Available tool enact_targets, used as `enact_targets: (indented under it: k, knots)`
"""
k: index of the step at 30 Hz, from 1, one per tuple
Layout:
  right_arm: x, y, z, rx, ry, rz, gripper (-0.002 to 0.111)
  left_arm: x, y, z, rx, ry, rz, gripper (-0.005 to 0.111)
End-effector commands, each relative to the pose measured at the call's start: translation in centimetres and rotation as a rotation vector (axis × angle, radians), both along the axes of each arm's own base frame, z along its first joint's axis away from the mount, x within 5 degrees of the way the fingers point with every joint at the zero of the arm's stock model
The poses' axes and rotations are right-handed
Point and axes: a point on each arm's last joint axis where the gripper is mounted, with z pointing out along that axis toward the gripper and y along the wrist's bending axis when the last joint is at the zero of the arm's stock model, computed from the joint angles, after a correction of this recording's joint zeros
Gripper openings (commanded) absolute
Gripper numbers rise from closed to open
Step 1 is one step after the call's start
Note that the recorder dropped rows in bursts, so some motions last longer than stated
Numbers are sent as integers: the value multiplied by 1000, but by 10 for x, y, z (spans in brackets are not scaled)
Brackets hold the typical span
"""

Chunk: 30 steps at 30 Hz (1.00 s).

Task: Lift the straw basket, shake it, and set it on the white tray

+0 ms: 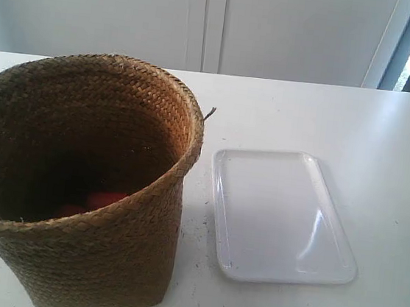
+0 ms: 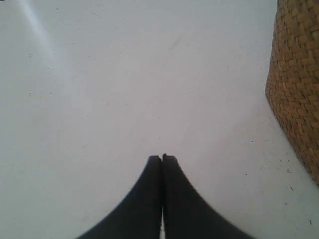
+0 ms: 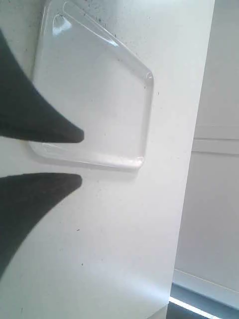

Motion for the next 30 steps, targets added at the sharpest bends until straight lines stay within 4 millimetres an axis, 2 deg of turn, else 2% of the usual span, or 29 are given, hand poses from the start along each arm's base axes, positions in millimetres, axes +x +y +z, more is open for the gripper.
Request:
enact_targets:
  k: [1,22,26,30]
  knots:
    - [0,0,-2,2,0,-3,22,0,0,-2,-3,0,5,0]
    - [0,0,-1,30,-8,-10,22,0,0,-2,-3,0,5,0]
    - [1,0,6,107,-81,-25,22,0,0,-2,-3,0,5,0]
    - [2,-4,24,238,-270,-61,22,0,0,-2,-3,0,5,0]
